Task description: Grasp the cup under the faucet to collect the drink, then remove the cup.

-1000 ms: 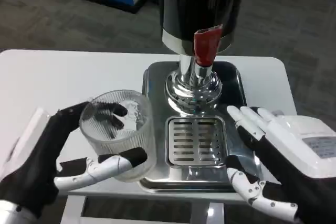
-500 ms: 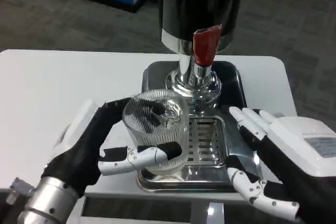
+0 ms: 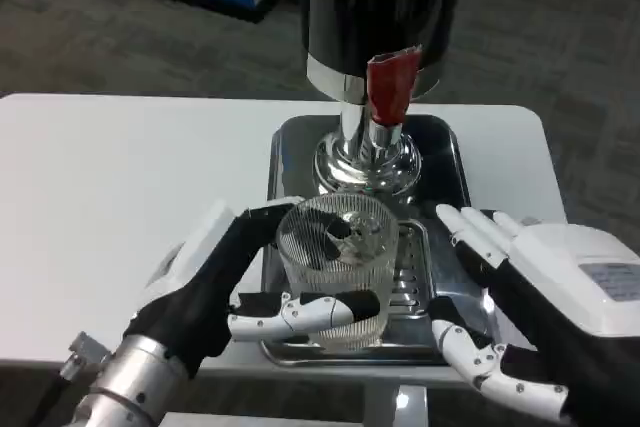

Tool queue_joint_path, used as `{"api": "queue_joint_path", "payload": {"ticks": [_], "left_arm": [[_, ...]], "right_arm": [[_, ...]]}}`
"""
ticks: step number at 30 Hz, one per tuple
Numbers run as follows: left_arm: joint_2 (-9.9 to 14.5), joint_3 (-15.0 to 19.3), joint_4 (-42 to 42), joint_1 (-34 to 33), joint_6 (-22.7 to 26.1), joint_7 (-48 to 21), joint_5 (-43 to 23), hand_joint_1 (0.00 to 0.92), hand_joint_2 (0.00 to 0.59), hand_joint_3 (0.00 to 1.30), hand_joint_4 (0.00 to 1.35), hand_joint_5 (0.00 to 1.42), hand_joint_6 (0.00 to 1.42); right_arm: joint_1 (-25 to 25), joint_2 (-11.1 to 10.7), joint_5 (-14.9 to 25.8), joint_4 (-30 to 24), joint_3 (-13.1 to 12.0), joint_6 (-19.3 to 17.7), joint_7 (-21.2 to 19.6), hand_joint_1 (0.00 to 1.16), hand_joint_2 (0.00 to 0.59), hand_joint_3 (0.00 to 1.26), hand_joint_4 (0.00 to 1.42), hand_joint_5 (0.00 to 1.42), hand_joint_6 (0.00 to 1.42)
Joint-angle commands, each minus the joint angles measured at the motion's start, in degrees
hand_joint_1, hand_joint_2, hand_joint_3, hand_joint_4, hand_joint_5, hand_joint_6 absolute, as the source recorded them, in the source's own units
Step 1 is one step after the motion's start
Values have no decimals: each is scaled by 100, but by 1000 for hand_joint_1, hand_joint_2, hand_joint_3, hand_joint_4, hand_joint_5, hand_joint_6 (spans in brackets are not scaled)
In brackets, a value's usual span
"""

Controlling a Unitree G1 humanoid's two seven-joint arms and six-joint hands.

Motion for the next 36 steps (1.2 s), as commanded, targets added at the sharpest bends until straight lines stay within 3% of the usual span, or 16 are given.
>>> {"api": "queue_joint_path", "payload": {"ticks": [1,9,15,27,36], "left_arm": [[54,101,15,-31,-254,203,45,599,209,637,609,595,241],[327,216,49,-195,-284,387,409,592,212,637,609,596,241],[370,108,387,-485,-312,473,633,589,208,638,609,595,232],[266,-246,1209,-1147,-302,702,1049,502,193,638,618,596,219],[133,-489,1496,-1514,66,796,1432,428,183,645,618,613,216]], "right_arm": [[-1,34,-38,-75,40,50,96,159,560,0,0,0,0],[29,74,-48,-75,90,69,119,153,560,0,0,0,0],[36,102,-53,-75,118,67,117,150,560,0,0,0,0],[77,109,73,-75,-55,9,103,145,557,0,0,0,0],[121,129,194,-75,-184,-51,96,139,546,0,0,0,0]]}}
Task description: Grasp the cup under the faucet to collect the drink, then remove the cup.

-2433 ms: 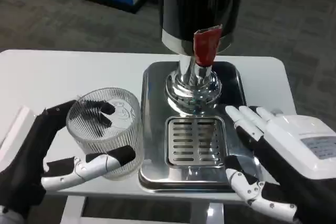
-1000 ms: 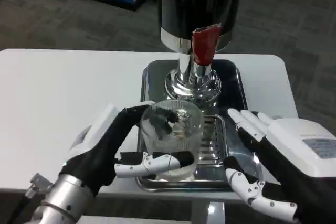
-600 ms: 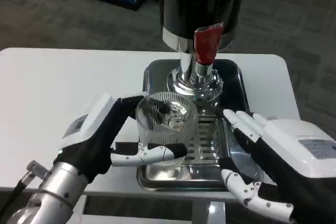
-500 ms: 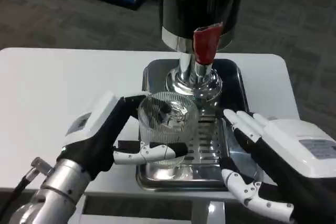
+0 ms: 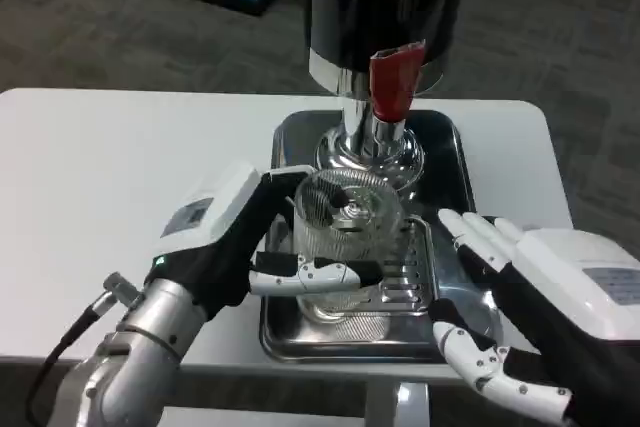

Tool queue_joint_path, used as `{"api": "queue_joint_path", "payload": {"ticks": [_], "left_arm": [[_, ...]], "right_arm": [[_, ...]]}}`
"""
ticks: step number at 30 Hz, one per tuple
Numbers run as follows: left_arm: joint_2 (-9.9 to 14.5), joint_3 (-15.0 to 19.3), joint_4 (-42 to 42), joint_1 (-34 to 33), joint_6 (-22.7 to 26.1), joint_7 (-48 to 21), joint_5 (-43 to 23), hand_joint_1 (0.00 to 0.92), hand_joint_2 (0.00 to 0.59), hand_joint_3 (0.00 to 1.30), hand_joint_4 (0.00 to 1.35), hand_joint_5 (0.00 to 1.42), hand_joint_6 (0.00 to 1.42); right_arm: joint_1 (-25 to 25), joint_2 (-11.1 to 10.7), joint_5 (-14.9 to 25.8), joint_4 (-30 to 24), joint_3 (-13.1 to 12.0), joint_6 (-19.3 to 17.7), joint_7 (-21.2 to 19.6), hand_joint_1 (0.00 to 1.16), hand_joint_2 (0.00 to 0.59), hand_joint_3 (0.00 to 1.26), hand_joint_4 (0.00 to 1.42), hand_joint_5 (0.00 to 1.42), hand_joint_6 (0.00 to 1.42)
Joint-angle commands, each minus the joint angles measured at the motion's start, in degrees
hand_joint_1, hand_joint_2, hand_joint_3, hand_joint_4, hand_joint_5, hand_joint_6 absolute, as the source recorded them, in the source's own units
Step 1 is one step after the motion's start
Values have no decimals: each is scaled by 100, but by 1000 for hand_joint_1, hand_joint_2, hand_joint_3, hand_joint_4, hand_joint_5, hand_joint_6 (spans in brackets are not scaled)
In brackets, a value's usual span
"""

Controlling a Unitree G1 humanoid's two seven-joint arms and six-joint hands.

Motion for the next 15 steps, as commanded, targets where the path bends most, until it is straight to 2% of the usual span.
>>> {"api": "queue_joint_path", "payload": {"ticks": [1,7,15], "left_arm": [[-71,-123,141,-220,241,118,170,420,186,640,625,613,216],[-82,-234,71,-228,514,79,280,404,182,638,617,608,203],[-23,-309,30,-182,636,-21,273,374,172,629,581,577,198]], "right_arm": [[72,55,84,-75,-92,-89,41,139,546,0,0,0,0],[99,68,151,-75,-169,-102,51,136,545,0,0,0,0],[88,108,194,-75,-225,-98,62,134,544,0,0,0,0]]}}
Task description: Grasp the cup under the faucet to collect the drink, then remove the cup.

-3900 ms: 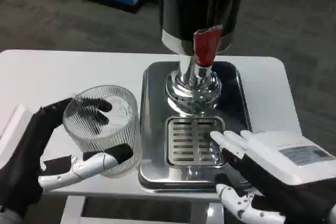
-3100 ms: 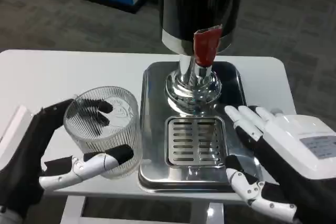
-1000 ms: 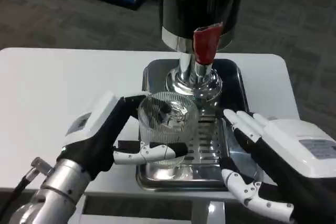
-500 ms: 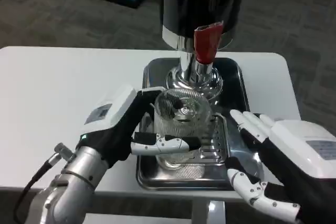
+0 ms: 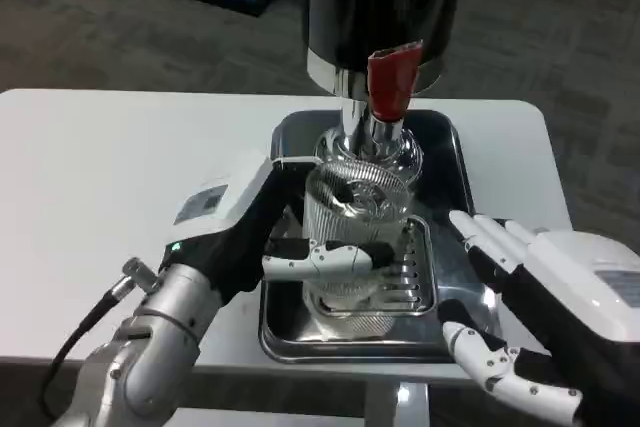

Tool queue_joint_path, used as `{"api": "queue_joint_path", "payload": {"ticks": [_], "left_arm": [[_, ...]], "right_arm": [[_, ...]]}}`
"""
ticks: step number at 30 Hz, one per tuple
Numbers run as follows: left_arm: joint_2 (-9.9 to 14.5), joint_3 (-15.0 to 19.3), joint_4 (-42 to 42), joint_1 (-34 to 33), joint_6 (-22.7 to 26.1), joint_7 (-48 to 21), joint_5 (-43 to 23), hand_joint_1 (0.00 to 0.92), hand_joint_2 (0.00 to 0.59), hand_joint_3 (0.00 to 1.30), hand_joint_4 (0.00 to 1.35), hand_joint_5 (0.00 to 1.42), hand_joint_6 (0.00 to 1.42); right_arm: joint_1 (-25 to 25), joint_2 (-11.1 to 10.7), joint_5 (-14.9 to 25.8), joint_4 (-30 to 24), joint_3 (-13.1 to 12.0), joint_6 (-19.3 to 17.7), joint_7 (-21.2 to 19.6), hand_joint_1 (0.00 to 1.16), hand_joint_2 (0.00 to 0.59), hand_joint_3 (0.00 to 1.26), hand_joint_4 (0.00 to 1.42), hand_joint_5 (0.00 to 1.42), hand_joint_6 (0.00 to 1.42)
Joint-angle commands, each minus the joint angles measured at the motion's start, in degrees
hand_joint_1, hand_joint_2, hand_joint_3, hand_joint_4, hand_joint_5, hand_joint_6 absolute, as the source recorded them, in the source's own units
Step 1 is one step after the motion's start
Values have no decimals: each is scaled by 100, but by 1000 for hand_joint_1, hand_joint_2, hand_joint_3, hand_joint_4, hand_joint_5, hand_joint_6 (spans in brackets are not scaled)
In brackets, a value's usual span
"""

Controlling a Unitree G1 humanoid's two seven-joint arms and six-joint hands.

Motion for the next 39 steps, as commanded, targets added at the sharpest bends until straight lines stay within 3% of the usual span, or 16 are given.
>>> {"api": "queue_joint_path", "payload": {"ticks": [1,9,11,16,18,20,23,39], "left_arm": [[93,-96,-7,90,137,-113,59,372,171,624,575,566,198],[198,-103,-60,146,213,-190,69,365,165,645,534,530,181],[214,-108,-88,153,245,-224,54,358,167,647,471,493,179],[266,-139,-180,192,349,-326,73,247,179,466,213,318,147],[284,-152,-195,196,385,-415,64,222,170,345,123,255,119],[300,-174,-189,188,411,-518,33,225,163,127,10,157,56],[309,-190,-181,184,426,-575,20,223,147,7,0,83,9],[270,-101,-351,334,428,-484,-75,195,106,0,0,41,0]], "right_arm": [[31,72,72,-75,-33,-48,65,133,544,0,0,0,0],[22,105,75,-75,-10,7,96,132,544,0,0,0,0],[5,118,68,-75,8,26,111,132,544,0,0,0,0],[-20,127,76,-75,9,73,145,132,544,0,0,0,0],[-19,133,84,-75,2,88,150,132,544,0,0,0,0],[-19,138,93,-75,-8,103,153,131,544,0,0,0,0],[-15,149,107,-75,-22,137,163,131,544,0,0,0,0],[-22,141,117,-75,24,237,163,132,552,0,0,0,0]]}}
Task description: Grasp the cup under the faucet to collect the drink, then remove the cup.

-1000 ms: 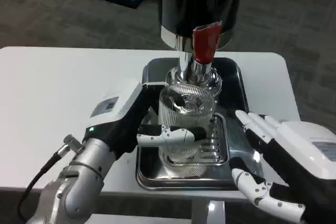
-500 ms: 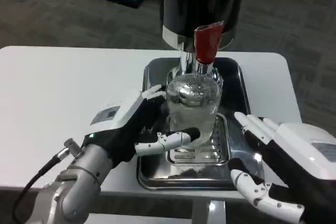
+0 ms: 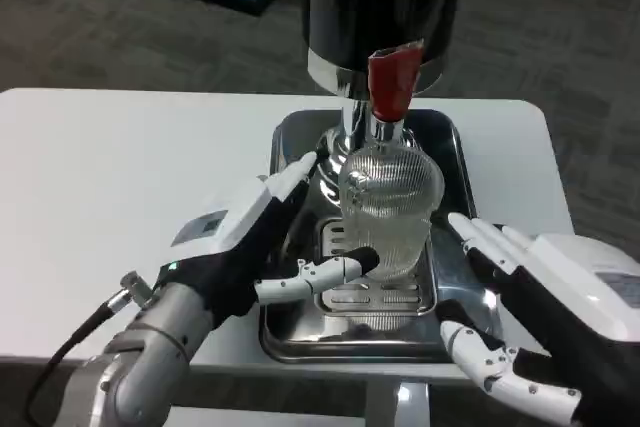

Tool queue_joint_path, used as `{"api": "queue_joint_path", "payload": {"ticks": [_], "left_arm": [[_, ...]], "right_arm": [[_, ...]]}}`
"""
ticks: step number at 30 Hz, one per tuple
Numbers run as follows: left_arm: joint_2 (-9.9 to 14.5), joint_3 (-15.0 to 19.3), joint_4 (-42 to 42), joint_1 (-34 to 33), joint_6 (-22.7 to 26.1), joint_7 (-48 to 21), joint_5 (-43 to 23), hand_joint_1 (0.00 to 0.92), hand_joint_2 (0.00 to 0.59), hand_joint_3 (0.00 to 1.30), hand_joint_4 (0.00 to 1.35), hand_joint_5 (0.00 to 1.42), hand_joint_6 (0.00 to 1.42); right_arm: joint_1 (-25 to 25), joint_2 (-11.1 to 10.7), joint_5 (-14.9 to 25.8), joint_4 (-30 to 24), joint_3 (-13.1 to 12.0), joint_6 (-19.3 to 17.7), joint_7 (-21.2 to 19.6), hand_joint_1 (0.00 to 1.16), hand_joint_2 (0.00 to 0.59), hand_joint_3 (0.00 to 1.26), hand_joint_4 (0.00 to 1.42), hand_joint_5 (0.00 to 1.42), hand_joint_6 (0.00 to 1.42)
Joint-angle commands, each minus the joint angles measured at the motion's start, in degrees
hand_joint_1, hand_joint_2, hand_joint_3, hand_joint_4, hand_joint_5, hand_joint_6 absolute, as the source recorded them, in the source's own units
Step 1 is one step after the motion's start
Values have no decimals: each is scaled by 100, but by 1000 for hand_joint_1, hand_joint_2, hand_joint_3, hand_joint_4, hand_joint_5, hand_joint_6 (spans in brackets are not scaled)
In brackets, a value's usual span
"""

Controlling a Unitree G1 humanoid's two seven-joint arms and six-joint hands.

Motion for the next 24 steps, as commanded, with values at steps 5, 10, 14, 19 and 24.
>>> {"api": "queue_joint_path", "payload": {"ticks": [5,10,14,19,24], "left_arm": [[30,33,-192,189,50,47,-54,188,102,0,0,59,0],[29,66,-324,292,97,43,-86,186,101,0,0,62,0],[40,138,-479,413,202,-15,-150,183,91,0,0,44,0],[53,320,-783,606,367,-131,-300,166,84,0,0,17,0],[62,515,-1144,813,420,-244,-581,147,75,0,0,6,0]], "right_arm": [[-7,42,50,-75,14,50,53,133,557,0,0,0,0],[-2,37,68,-75,17,65,23,134,559,0,0,0,0],[30,18,60,-75,49,101,6,134,559,0,0,0,0],[34,-11,19,-75,70,186,-27,134,559,0,0,0,0],[3,-41,-17,-75,71,280,-66,135,559,0,0,0,0]]}}
